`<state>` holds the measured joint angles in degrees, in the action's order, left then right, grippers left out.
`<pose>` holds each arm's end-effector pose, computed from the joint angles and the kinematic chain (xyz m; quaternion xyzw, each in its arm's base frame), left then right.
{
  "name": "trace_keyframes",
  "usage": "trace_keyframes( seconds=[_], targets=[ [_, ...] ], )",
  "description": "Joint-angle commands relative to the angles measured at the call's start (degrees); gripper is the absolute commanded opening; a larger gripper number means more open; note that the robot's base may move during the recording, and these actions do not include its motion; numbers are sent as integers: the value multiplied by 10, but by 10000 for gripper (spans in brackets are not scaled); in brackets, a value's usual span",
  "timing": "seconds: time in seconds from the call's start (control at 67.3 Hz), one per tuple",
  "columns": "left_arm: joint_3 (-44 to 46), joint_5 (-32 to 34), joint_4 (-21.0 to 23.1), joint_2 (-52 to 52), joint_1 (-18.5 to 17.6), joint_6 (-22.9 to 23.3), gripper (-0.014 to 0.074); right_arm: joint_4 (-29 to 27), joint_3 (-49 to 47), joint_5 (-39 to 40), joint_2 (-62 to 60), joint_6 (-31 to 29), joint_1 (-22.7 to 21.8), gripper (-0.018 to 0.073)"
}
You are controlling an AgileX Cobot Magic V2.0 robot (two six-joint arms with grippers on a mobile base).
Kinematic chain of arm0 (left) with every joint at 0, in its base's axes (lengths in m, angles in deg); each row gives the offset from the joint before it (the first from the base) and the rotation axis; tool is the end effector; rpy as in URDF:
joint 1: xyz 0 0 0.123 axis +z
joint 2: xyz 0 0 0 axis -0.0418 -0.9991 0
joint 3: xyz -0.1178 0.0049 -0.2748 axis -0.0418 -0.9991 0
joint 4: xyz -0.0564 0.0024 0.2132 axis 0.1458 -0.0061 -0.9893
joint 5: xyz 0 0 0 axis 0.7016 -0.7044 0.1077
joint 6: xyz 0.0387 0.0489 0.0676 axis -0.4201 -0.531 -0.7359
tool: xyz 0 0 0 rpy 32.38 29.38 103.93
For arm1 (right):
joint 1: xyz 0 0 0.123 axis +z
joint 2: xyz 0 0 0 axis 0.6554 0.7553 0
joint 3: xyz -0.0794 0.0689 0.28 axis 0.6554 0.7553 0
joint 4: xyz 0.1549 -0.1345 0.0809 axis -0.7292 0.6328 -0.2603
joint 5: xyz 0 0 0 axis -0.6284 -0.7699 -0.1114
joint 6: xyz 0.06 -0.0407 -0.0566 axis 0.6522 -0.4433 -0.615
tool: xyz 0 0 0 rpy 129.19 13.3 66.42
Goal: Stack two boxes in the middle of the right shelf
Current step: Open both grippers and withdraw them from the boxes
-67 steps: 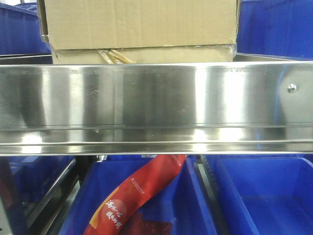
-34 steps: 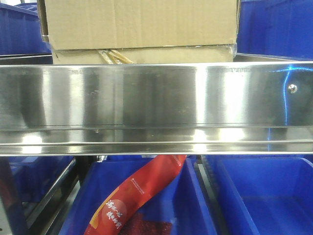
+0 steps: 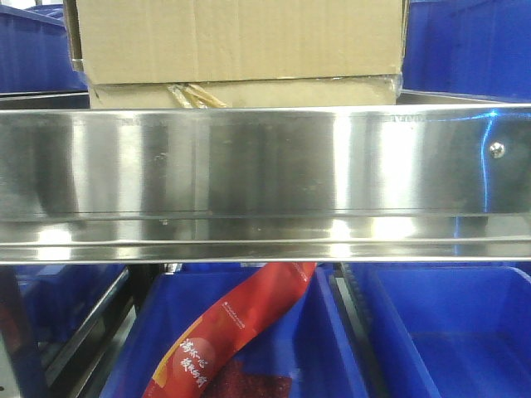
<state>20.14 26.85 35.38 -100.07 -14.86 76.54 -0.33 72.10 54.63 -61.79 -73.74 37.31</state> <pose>0.0419 -0.0057 0.3764 0.0041 0.7204 -0.1508 0.6769 0.0113 -0.0010 0.2151 0.0113 0.6691 -0.0366 0.7421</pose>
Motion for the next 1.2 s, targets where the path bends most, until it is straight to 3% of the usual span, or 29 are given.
trace_keyframes(
  seconds=[0.0, 0.55, 0.803, 0.952, 1.041, 1.189],
  targets=[
    [0, 10, -1, 4, 2, 2, -111, 4, 0, 13, -2, 2, -2, -162],
    [-6, -12, -1, 9, 7, 2, -111, 4, 0, 13, -2, 2, -2, -162],
    [-169, 8, 13, 72, 64, 0, -111, 4, 0, 13, -2, 2, -2, -162],
    [-271, 68, 37, 142, 106, -95, -111, 4, 0, 13, -2, 2, -2, -162],
    [-328, 115, 81, 190, 135, -162, -111, 4, 0, 13, -2, 2, -2, -162],
    [-393, 198, 122, 257, 169, -192, -111, 4, 0, 13, -2, 2, -2, -162]
  ],
)
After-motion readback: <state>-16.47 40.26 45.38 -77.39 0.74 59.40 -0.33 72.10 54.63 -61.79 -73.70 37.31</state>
